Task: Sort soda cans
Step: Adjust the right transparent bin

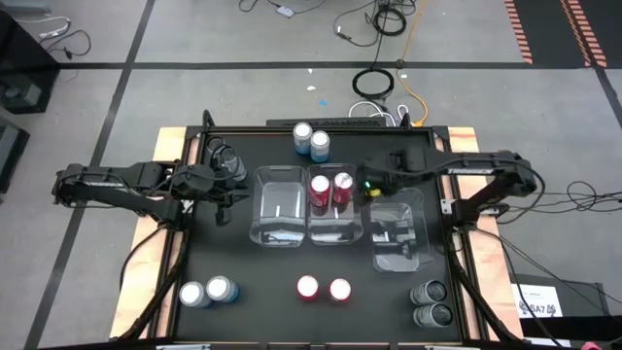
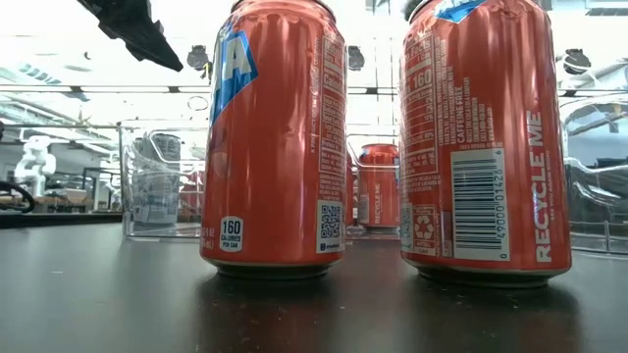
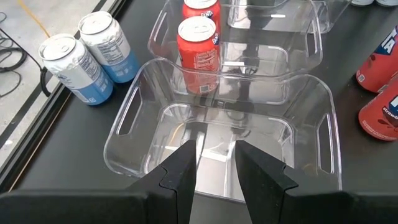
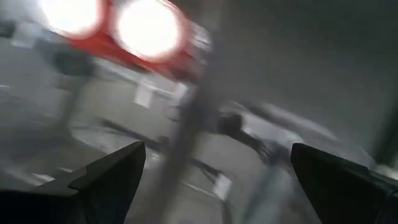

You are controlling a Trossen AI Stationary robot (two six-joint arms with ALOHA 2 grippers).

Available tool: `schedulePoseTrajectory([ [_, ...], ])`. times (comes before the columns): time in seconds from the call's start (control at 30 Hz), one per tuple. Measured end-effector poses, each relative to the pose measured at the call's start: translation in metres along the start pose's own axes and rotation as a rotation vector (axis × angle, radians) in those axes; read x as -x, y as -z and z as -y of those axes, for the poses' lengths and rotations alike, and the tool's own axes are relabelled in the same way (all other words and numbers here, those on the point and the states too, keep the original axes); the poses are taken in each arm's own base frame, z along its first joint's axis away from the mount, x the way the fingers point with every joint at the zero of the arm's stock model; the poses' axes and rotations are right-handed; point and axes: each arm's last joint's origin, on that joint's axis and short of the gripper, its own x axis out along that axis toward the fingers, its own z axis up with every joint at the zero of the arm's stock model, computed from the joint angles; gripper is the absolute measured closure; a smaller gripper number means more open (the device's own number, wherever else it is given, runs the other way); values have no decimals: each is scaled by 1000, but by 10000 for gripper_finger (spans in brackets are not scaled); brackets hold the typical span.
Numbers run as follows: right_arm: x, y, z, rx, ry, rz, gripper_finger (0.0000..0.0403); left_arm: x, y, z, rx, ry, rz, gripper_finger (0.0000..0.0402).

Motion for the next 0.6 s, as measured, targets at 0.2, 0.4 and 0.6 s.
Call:
schedulePoseTrajectory([
  [0.2,18,52,-1,-95,12,-49,7,0,0,0,0,0,-2,278],
  [0.4,28,94,-1,-178,30,-76,7,0,0,0,-1,0,-2,278],
  [0.6,30,113,-3,-209,34,-99,7,0,0,0,-1,0,-2,278],
])
